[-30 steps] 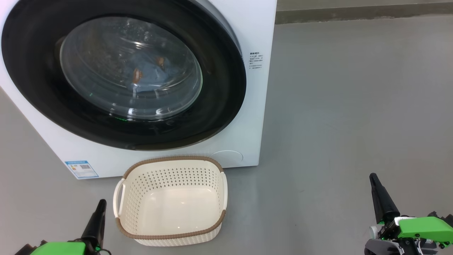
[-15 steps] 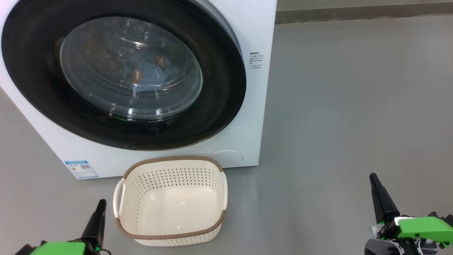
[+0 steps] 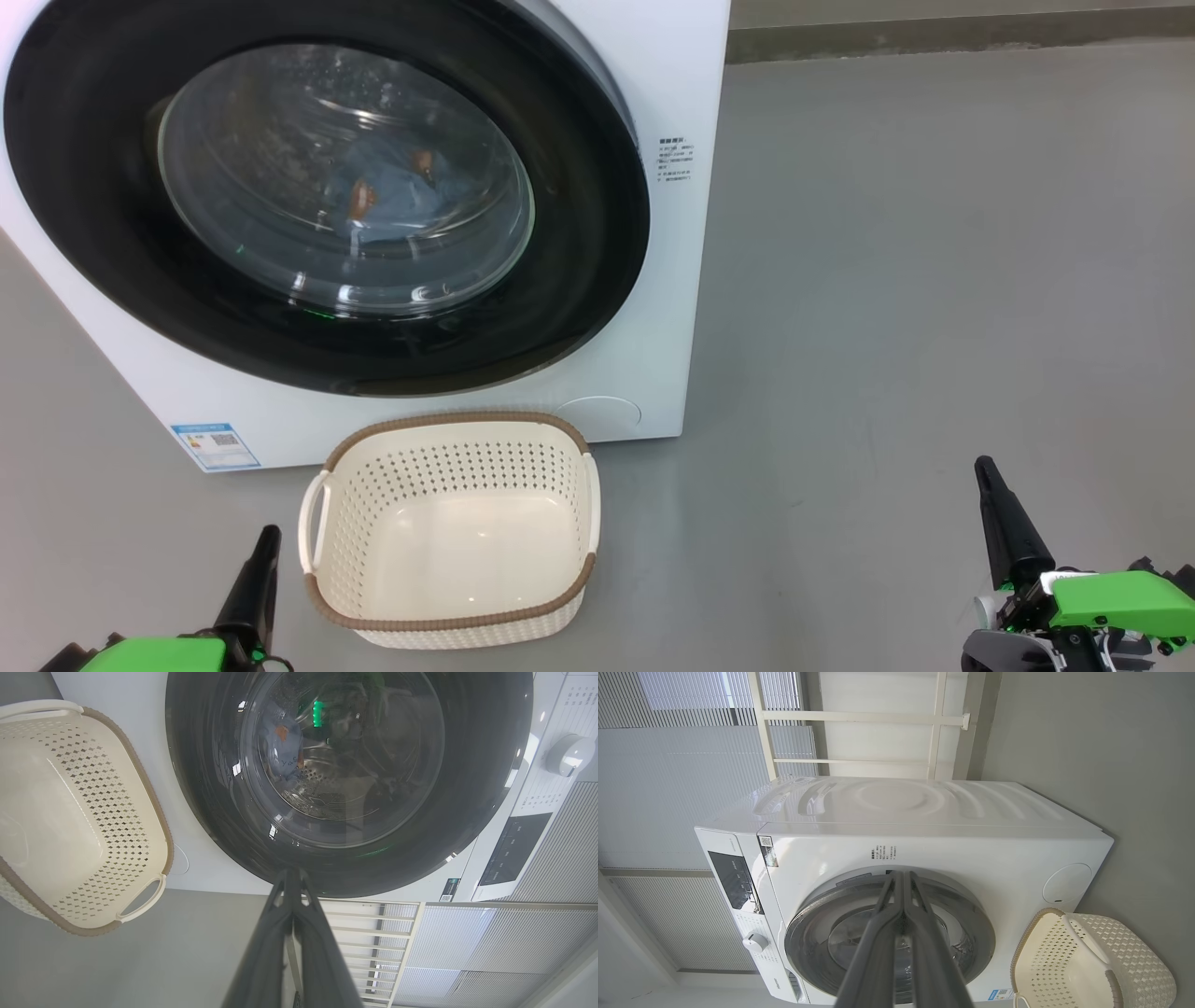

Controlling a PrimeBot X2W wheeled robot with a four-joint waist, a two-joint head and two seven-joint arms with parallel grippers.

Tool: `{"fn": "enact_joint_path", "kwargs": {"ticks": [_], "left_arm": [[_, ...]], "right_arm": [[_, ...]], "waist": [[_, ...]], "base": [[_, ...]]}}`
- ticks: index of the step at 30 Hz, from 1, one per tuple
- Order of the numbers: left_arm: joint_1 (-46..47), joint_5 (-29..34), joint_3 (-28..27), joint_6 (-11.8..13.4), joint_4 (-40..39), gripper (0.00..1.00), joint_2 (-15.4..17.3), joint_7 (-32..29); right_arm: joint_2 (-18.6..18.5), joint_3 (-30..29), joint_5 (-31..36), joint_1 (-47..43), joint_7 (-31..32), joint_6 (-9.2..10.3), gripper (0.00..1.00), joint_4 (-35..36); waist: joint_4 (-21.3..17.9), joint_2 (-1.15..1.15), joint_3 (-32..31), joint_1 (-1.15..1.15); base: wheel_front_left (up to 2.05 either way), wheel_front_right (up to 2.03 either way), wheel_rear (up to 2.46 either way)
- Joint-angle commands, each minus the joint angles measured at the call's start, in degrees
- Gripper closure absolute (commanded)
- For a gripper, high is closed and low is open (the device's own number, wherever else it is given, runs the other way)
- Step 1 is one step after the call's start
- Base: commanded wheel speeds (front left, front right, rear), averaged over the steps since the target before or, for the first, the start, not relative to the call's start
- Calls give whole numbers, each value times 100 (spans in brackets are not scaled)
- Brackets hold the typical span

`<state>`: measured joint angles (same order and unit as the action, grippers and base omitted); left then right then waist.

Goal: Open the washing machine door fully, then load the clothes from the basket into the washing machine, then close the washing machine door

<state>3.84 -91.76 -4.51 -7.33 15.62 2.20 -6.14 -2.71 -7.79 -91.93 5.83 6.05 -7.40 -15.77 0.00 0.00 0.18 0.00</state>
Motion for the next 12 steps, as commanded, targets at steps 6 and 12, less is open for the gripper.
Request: {"fn": "enact_joint_path", "kwargs": {"ticks": [6,12], "left_arm": [[235,-36,-206,-15,-159,100,69,-39],[235,-36,-206,-15,-159,100,69,-39]], "right_arm": [[-17,128,-24,35,43,-9,100,175],[-17,128,-24,35,43,-9,100,175]], "waist": [[0,0,0,0],[0,0,0,0]], "base": [[0,0,0],[0,0,0]]}}
